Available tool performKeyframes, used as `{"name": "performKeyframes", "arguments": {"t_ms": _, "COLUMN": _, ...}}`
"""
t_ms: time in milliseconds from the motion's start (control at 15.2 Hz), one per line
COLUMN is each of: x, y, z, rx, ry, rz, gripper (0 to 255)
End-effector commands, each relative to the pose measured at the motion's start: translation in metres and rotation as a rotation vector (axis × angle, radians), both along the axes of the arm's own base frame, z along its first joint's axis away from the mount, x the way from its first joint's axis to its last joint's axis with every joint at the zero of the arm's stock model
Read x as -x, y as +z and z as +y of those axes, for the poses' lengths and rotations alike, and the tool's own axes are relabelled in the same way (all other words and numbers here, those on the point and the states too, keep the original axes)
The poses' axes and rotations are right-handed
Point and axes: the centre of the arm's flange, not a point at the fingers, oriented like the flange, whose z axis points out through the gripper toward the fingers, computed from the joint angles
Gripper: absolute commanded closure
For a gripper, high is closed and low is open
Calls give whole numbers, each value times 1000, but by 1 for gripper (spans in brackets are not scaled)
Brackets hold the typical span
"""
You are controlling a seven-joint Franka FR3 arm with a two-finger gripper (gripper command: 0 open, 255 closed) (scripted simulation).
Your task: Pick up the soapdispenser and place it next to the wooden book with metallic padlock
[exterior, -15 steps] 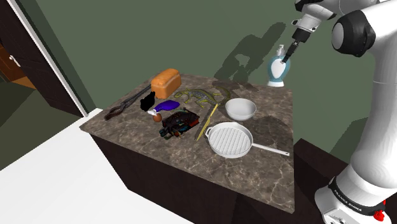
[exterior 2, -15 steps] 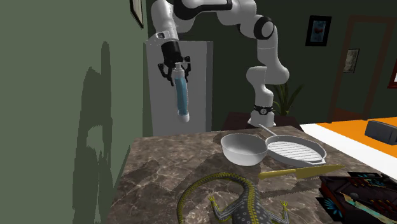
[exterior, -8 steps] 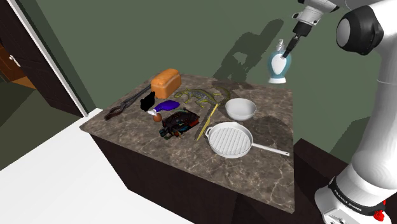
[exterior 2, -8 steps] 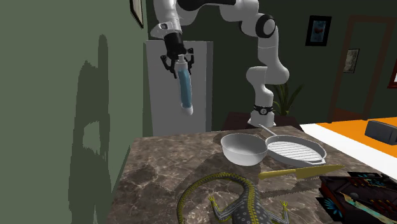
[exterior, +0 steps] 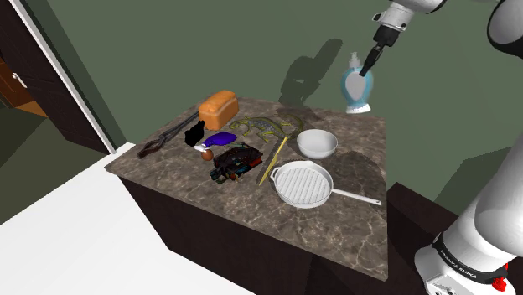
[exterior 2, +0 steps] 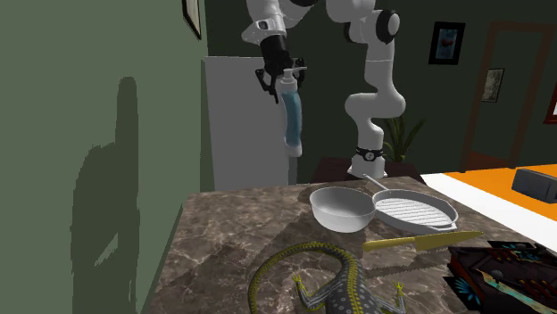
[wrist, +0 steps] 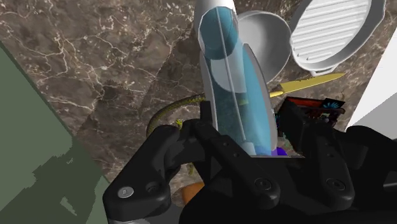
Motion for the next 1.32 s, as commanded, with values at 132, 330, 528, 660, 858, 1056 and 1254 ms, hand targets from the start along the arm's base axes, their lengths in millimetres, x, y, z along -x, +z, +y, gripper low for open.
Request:
{"name": "performKeyframes", "arguments": {"t_ms": 132, "x": -2, "y": 13, "z": 55, "rx": 1, "ry": -1, "rz": 0, "gripper": 255}}
{"name": "performKeyframes", "arguments": {"t_ms": 330, "x": -3, "y": 22, "z": 93, "rx": 1, "ry": -1, "rz": 0, "gripper": 255}}
{"name": "performKeyframes", "arguments": {"t_ms": 528, "x": -5, "y": 30, "z": 132, "rx": 1, "ry": -1, "rz": 0, "gripper": 255}}
{"name": "performKeyframes", "arguments": {"t_ms": 660, "x": -6, "y": 36, "z": 158, "rx": 1, "ry": -1, "rz": 0, "gripper": 255}}
{"name": "performKeyframes", "arguments": {"t_ms": 858, "x": -7, "y": 44, "z": 196, "rx": 1, "ry": -1, "rz": 0, "gripper": 255}}
{"name": "performKeyframes", "arguments": {"t_ms": 1056, "x": -9, "y": 53, "z": 235, "rx": 1, "ry": -1, "rz": 0, "gripper": 255}}
{"name": "performKeyframes", "arguments": {"t_ms": 1254, "x": -10, "y": 61, "z": 274, "rx": 1, "ry": -1, "rz": 0, "gripper": 255}}
